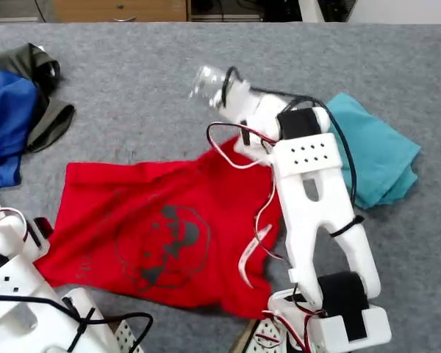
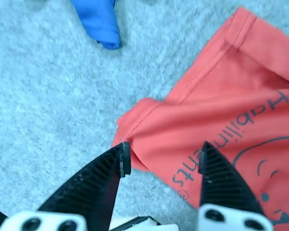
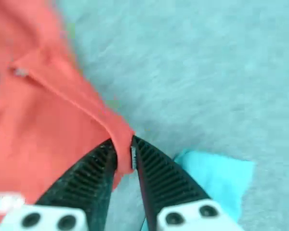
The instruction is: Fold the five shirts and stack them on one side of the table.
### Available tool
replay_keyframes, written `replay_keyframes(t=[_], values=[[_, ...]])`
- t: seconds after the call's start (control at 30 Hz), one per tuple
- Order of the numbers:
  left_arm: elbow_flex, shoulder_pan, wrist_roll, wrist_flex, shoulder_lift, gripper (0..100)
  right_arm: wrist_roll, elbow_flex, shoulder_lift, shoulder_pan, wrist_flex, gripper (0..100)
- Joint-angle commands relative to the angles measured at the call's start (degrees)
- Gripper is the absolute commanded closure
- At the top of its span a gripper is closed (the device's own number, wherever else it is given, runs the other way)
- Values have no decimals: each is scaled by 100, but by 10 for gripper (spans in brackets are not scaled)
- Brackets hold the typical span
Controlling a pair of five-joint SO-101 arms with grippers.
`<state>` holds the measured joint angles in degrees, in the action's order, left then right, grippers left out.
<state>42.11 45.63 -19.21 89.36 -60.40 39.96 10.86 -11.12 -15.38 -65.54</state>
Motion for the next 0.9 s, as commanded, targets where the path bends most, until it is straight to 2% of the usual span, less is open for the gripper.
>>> replay_keyframes(t=[0.0, 0.1, 0.2, 0.3, 0.43, 0.53, 0.63, 0.77, 0.87], values=[[-404, 53, 70, -88, -13, 744, -563, -180, -136, 101, 1046, 995], [-369, -9, 193, -299, -4, 747, -1187, -31, 242, 286, 1908, 995], [-211, -44, 756, -835, -4, 747, -1811, 136, 857, 541, 2804, 995], [0, -185, 1503, -1495, 13, 747, -1952, 198, 1534, 602, 3138, 995], [-9, -1002, 1987, -1767, 365, 747, -1960, 163, 2308, 585, 3420, 995], [-396, -1644, 2365, -2004, 1209, 747, -1960, 171, 2712, 585, 3692, 995], [-1099, -1934, 2699, -2224, 2316, 747, -1943, 154, 2844, 585, 3710, 995], [-2356, -1934, 2989, -2233, 3978, 747, -1916, 154, 2862, 585, 3710, 995], [-3349, -1916, 3253, -1916, 5103, 747, -1916, 154, 2870, 585, 3710, 995]])
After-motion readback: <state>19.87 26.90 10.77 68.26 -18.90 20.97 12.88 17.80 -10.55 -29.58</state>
